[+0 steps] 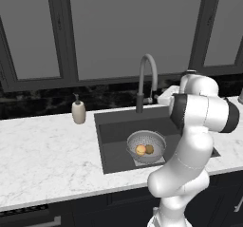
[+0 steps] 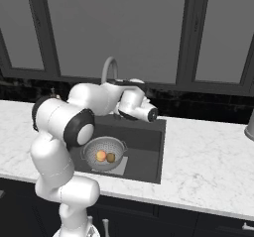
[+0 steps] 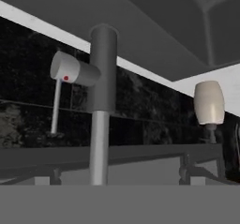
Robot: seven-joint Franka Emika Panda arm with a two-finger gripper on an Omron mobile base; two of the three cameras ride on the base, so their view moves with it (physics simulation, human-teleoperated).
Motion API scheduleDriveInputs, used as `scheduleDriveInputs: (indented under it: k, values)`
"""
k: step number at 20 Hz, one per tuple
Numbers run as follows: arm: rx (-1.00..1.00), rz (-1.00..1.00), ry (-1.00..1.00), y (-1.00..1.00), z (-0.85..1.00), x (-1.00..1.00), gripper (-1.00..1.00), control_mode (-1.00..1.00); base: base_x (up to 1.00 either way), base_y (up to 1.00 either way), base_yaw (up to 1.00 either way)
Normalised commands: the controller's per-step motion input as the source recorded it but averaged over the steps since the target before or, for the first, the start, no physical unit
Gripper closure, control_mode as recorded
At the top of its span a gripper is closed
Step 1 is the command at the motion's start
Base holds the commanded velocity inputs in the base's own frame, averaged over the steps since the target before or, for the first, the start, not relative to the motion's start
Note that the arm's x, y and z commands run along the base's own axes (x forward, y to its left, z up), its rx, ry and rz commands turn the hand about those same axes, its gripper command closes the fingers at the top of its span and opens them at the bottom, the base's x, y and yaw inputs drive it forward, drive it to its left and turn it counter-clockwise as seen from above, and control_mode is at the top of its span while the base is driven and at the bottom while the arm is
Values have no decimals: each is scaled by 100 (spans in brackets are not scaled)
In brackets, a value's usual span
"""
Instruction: Put the colander in the sink, put the kiwi, peach in the colander, and turn on the sink faucet and pour water over the colander.
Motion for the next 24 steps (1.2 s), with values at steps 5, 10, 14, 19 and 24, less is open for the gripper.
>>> scheduleDriveInputs:
  k: [5,10,14,19,24]
  values:
    - [5,-4,0,0,-21,36,-100,-100,0,0,0]
    - [4,-3,0,0,-32,35,-100,-100,0,0,0]
    - [5,-2,0,0,-13,32,-100,-100,0,0,0]
    - [6,-1,-1,0,-2,31,-100,-100,0,0,0]
    - [5,-1,-3,0,0,25,-100,-100,0,0,0]
